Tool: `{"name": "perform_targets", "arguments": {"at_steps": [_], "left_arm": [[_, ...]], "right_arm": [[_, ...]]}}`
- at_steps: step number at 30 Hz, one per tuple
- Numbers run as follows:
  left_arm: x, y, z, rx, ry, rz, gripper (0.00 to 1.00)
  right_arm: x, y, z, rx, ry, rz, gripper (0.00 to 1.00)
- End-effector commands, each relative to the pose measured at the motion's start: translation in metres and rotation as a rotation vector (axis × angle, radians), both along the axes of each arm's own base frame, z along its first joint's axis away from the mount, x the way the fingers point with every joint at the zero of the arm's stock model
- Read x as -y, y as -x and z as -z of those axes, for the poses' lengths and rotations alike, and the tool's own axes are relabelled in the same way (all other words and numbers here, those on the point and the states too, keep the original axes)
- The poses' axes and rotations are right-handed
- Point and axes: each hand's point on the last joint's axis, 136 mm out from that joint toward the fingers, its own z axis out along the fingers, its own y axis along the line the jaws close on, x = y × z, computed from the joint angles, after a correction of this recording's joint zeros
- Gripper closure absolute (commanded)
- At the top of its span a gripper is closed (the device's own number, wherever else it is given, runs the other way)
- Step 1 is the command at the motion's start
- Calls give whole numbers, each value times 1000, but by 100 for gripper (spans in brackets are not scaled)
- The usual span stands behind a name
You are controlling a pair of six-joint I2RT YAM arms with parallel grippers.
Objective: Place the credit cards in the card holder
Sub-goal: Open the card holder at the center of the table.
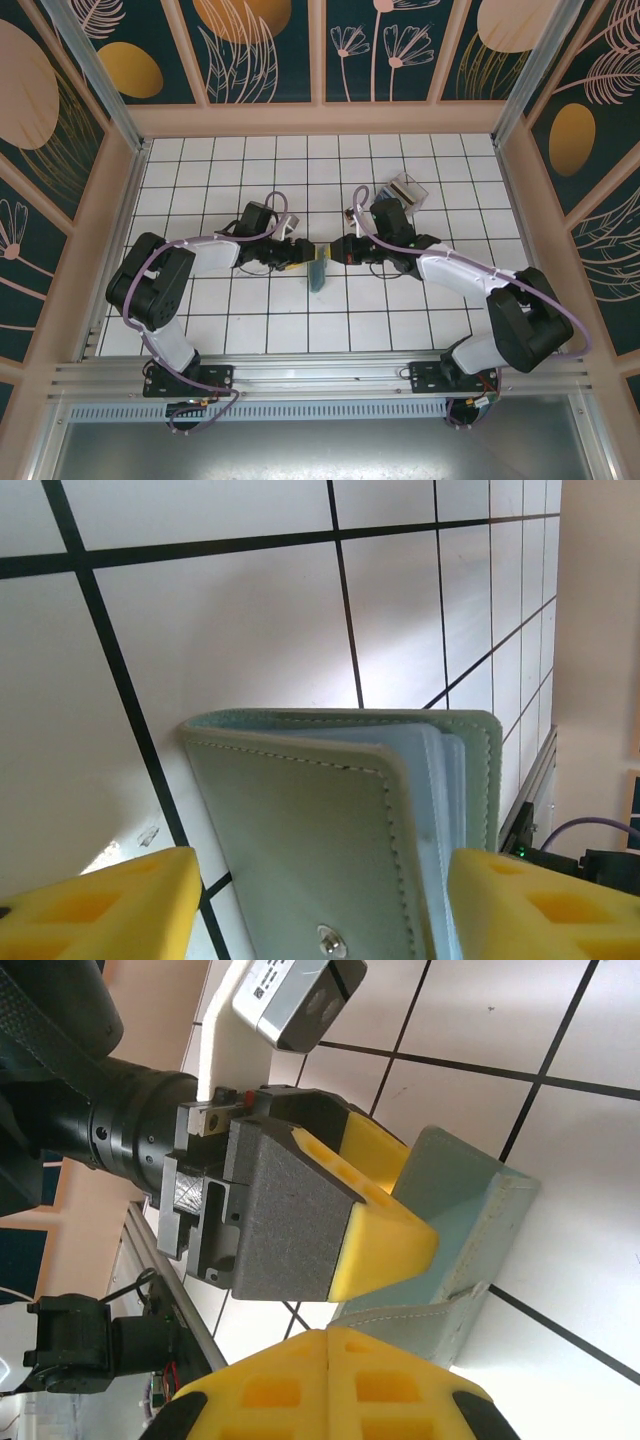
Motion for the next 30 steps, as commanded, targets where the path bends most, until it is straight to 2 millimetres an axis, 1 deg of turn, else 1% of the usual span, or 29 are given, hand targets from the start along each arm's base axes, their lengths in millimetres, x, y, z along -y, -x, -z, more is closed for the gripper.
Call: {"name": "perform_targets", "arguments": {"at_steps": [1, 2, 5, 6, 7, 9, 13, 15, 17, 19, 20, 21, 24, 25, 26, 29, 30], "left_arm": [[-2, 1, -2, 5, -5, 8, 42], [-3, 1, -1, 9, -11, 5, 45], [-9, 0, 5, 13, -54, -3, 60], [-11, 0, 6, 14, -65, -7, 62], [-13, -1, 7, 15, -75, -13, 63], [-18, -1, 11, 20, -103, -20, 64], [-26, 0, 18, 14, -146, -36, 64], [-28, 0, 21, 21, -156, -43, 64], [-30, -1, 22, 27, -171, -43, 67], [-33, 1, 28, 17, -189, -44, 70], [-33, 3, 28, 13, -184, -43, 71], [-32, 4, 29, 14, -174, -42, 72], [-27, 9, 29, -2, -131, -24, 77], [-25, 10, 28, -13, -110, -19, 78], [-22, 13, 28, -28, -84, -15, 83], [-18, 17, 34, -60, -49, -8, 92], [-19, 18, 36, -68, -54, -4, 94]], "right_arm": [[5, -6, 2, 4, 8, 1, 100], [7, -7, 3, 6, 14, 11, 100], [16, -9, 14, -11, 49, 42, 100], [30, -20, 19, -20, 86, 100, 100], [37, -25, 24, -16, 121, 127, 100], [47, -27, 31, -2, 177, 147, 100], [59, -31, 35, 4, 223, 175, 100], [64, -32, 39, 8, 250, 186, 100], [69, -33, 46, 2, 276, 198, 100], [73, -34, 51, -15, 296, 208, 91], [74, -34, 52, -19, 305, 212, 83], [72, -32, 50, -20, 293, 206, 77], [59, -20, 44, -45, 213, 117, 64], [55, -16, 44, -68, 185, 90, 61], [52, -12, 45, -90, 162, 66, 58], [52, -3, 60, -163, 141, 50, 53], [54, 1, 69, -187, 144, 50, 52]]}}
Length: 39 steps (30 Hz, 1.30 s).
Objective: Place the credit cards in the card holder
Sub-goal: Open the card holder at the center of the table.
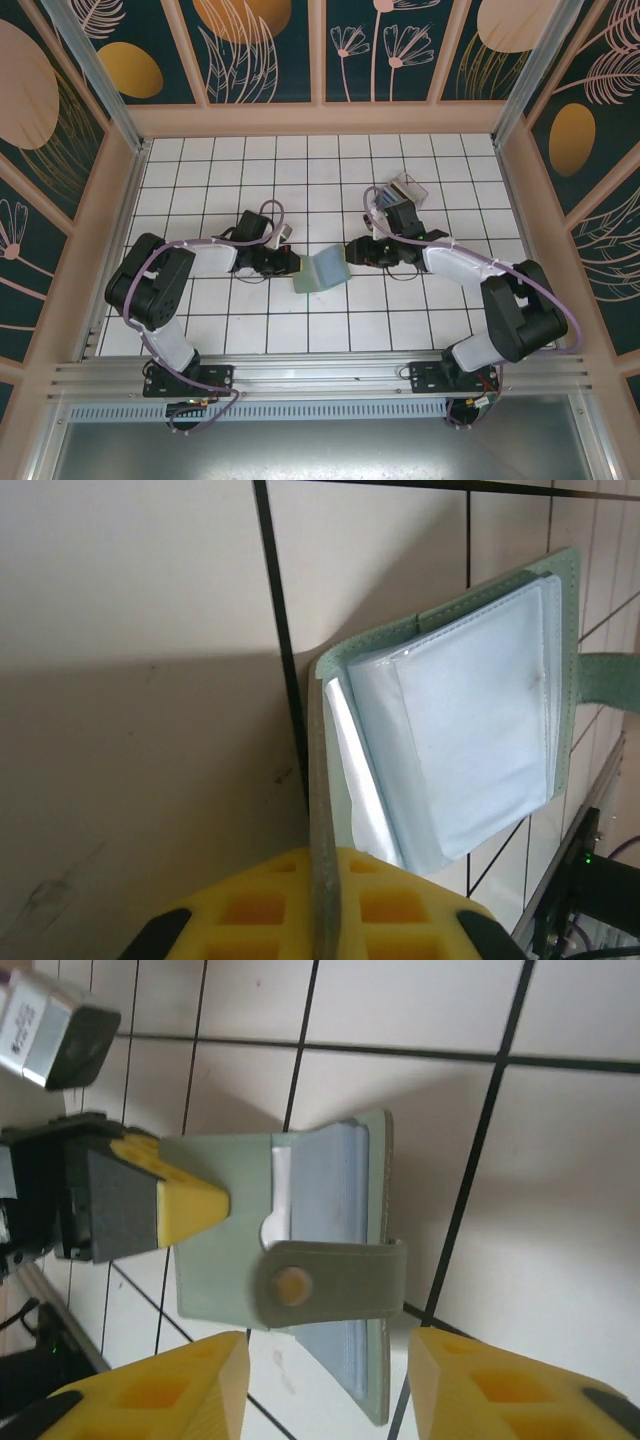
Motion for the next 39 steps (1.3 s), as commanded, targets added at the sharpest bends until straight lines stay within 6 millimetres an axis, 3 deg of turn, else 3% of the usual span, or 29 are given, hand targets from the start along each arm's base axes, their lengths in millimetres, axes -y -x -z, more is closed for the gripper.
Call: {"name": "perform_targets", "arguments": {"at_steps": [1, 4, 12, 17, 24, 29, 39], "left_arm": [[2, 8, 9, -44, 32, 18, 94], [-1, 8, 10, -34, 22, 6, 97], [-2, 8, 13, -32, 2, 17, 97], [-4, 9, 12, -28, -5, 9, 97], [-4, 9, 13, -36, -1, 0, 96], [-4, 10, 15, -42, -1, -1, 96], [-9, 14, 22, -44, -40, 13, 100]], "right_arm": [[-1, 18, 20, -104, -44, -40, 52], [1, 23, 33, -140, -31, -48, 52], [-9, 21, 30, -121, -102, -70, 55], [-14, 19, 29, -130, -134, -86, 75], [-17, 24, 34, -145, -155, -109, 80], [-18, 25, 36, -151, -162, -118, 89], [-15, 29, 32, -127, -185, -132, 79]]}}
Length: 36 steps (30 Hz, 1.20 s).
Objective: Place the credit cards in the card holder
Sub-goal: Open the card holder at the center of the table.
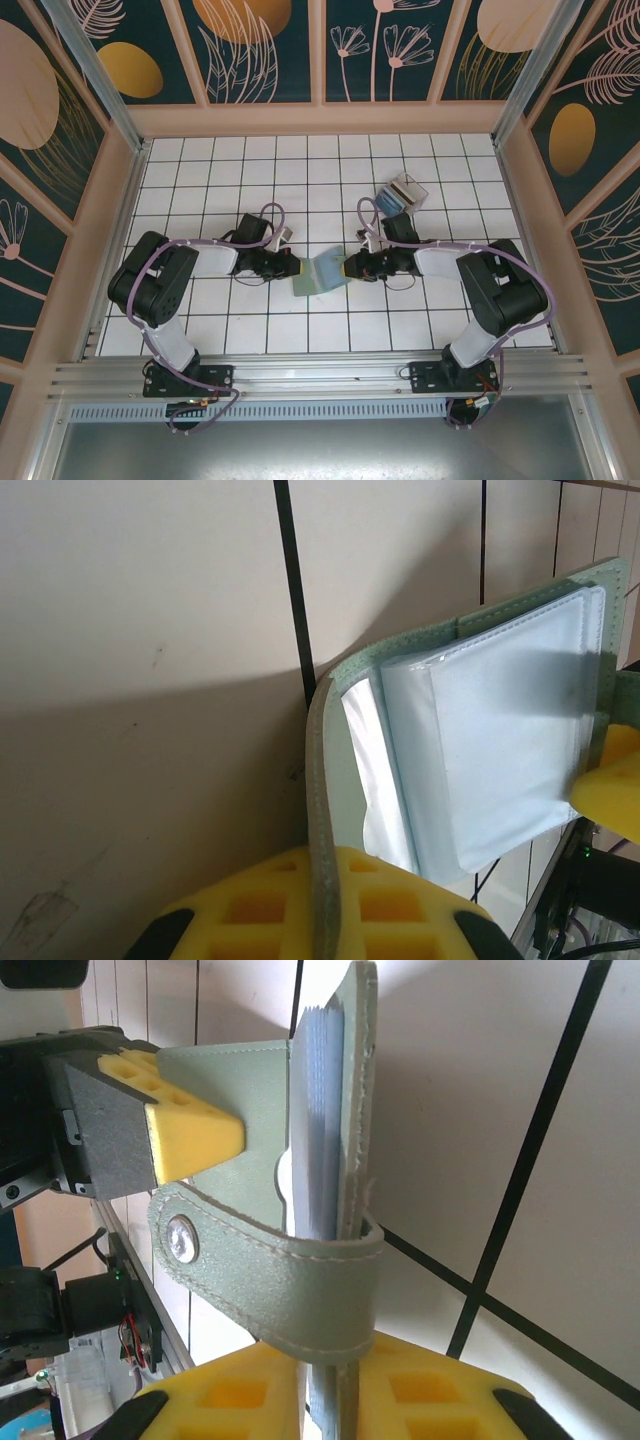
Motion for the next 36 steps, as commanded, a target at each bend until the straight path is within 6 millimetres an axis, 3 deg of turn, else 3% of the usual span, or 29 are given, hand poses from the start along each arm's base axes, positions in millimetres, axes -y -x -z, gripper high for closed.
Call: {"name": "perform_targets", "arguments": {"at_steps": [1, 17, 22, 26, 36], "left_arm": [[-10, 11, 15, -39, -54, 7, 100], [-11, 9, 20, -38, -67, 3, 100], [-11, 10, 20, -41, -63, 0, 100], [-11, 11, 21, -50, -61, 3, 100], [-10, 10, 21, -49, -55, 5, 100]], "right_arm": [[1, 3, -4, 21, -46, -19, 79], [9, 1, -3, 37, -60, -7, 80], [3, 5, -8, 45, -95, -38, 70], [1, 4, -9, 53, -101, -53, 68], [-2, 4, 6, 20, -71, -55, 81]]}}
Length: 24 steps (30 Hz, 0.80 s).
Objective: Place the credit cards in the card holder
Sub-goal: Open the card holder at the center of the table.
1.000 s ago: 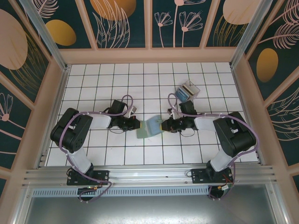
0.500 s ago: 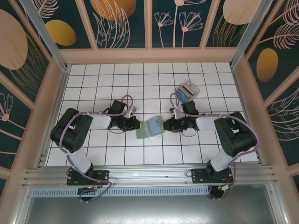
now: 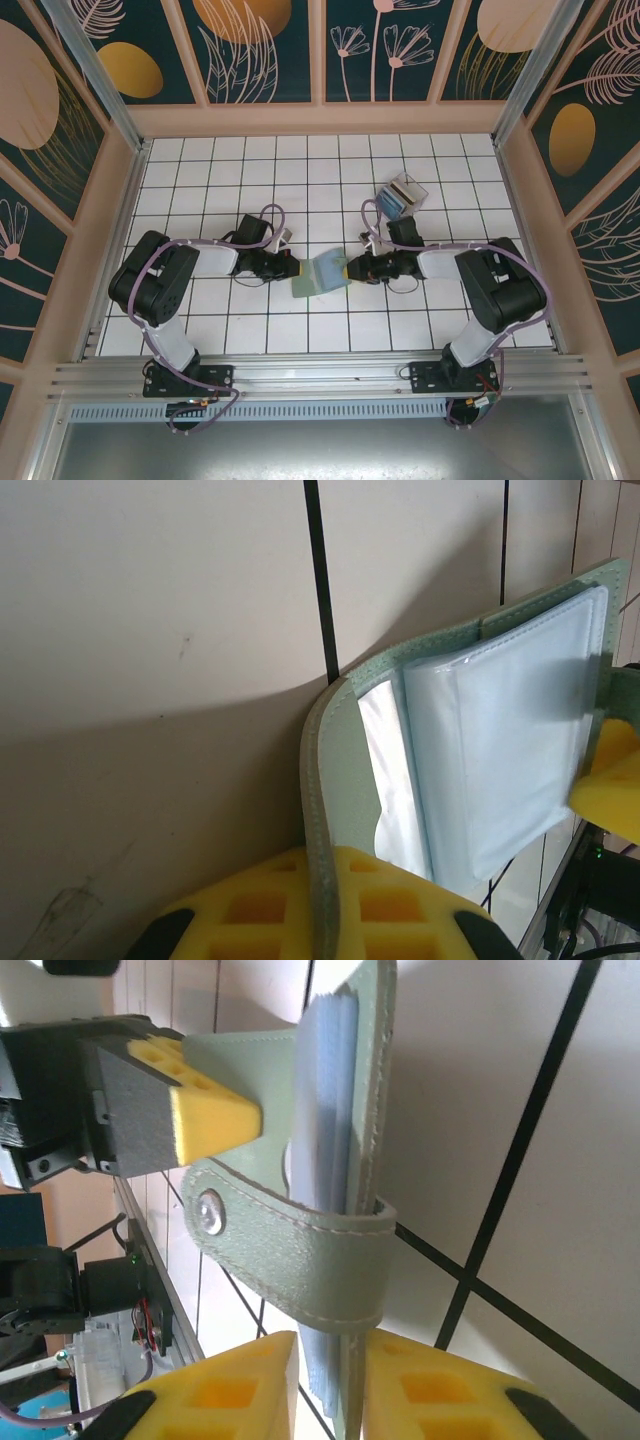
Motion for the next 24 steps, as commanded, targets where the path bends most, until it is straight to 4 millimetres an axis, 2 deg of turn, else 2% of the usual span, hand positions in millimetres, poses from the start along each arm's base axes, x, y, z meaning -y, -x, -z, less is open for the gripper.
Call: {"name": "perform_targets", "arguments": {"at_steps": [1, 7, 10, 12, 19, 24], "left_arm": [[-7, 9, 16, -48, -41, 7, 100], [-8, 10, 17, -47, -43, 9, 100], [-7, 10, 17, -48, -42, 7, 100], [-7, 11, 17, -45, -43, 13, 100], [-8, 13, 18, -49, -49, 18, 100], [-7, 11, 18, -48, -45, 16, 100]], "right_arm": [[-6, -3, -2, 32, -16, -27, 81], [-5, -1, -3, 36, -18, -21, 83], [-1, -2, -2, 48, 6, -6, 76], [1, -4, -2, 58, 12, 7, 74], [2, -2, 0, 51, 11, 13, 84], [4, -2, 5, 52, 38, 17, 84]]}}
